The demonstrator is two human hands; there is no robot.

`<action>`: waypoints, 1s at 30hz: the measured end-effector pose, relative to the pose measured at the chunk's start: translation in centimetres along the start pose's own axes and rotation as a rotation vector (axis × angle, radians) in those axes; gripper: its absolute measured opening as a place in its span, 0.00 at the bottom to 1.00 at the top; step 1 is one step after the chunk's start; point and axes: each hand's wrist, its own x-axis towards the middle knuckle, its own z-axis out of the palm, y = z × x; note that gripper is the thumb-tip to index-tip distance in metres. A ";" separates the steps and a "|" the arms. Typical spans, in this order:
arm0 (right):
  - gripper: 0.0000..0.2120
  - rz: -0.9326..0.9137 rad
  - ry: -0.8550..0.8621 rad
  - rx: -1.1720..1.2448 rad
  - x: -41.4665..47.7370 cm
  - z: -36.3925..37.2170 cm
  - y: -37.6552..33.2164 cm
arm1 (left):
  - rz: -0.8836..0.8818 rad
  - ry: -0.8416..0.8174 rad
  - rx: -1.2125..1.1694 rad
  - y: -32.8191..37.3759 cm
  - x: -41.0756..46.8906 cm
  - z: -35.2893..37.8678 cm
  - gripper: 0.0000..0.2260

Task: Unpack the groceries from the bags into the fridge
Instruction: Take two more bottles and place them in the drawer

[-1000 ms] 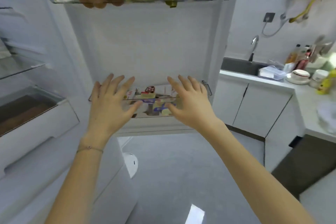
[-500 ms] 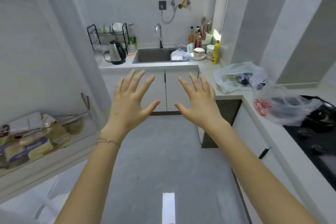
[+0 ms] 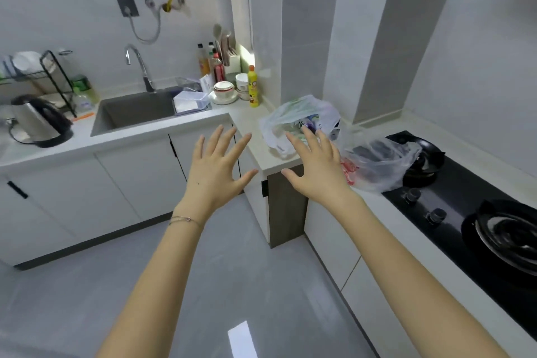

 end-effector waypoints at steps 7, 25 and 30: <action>0.34 0.107 -0.036 0.003 6.3 2.8 4.4 | 0.088 -0.044 -0.069 -0.8 8.4 5.6 0.33; 0.34 0.145 -0.238 0.003 26.3 10.1 21.6 | 0.071 -0.171 -0.099 1.0 29.6 22.0 0.35; 0.34 0.134 -0.296 0.027 30.5 12.7 24.7 | 0.049 -0.243 -0.107 1.1 32.8 26.2 0.35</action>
